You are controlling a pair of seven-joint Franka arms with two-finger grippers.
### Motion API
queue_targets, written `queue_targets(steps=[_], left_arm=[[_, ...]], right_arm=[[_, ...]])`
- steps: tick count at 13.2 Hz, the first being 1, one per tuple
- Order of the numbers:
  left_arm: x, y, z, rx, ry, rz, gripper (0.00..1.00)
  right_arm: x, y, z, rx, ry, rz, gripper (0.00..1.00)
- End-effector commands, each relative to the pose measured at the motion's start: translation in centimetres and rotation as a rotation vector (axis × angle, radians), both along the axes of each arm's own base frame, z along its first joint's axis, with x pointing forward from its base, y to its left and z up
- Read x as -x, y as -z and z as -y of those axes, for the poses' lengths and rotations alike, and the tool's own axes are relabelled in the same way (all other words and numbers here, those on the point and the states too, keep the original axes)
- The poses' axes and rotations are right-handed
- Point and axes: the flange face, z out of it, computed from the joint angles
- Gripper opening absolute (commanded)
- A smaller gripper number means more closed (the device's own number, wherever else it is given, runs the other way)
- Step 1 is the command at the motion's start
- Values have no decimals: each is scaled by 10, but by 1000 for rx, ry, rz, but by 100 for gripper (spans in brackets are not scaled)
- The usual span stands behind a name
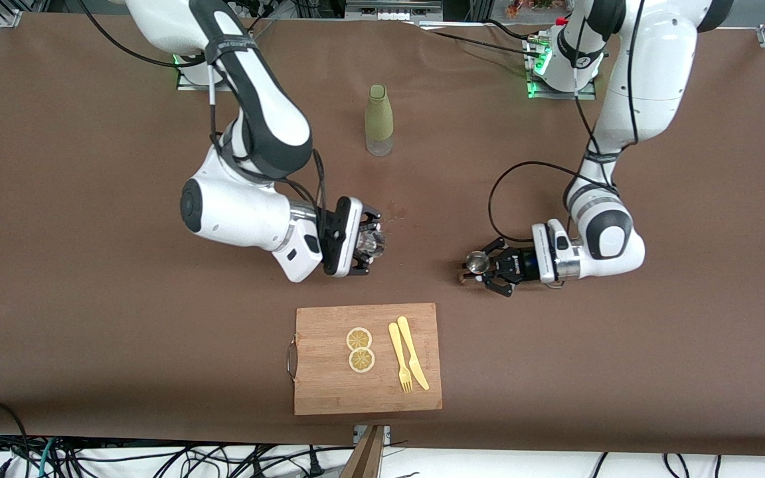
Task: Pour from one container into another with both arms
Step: 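Bring the glass cup above the jigger held by the left gripper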
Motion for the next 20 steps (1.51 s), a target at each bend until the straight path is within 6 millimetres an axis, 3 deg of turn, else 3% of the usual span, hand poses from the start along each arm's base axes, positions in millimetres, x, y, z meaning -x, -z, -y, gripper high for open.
queue_targets(steps=[1, 5, 10, 15, 18, 20], left_arm=[[4, 2, 32, 6, -58, -41, 0], [22, 16, 87, 16, -142, -98, 0], [48, 29, 129, 22, -197, -145, 0], [79, 32, 136, 6, -177, -128, 0], [84, 29, 132, 11, -181, -134, 0], [76, 9, 132, 32, -186, -113, 0]], right_arm=[[10, -5, -8, 68, -24, 40, 5], [24, 2, -31, 182, -10, 54, 5], [31, 14, -51, 206, 22, 97, 5], [27, 24, -44, 245, 37, 102, 5], [37, 43, -46, 280, 17, 121, 5], [41, 59, -44, 300, 28, 145, 5]])
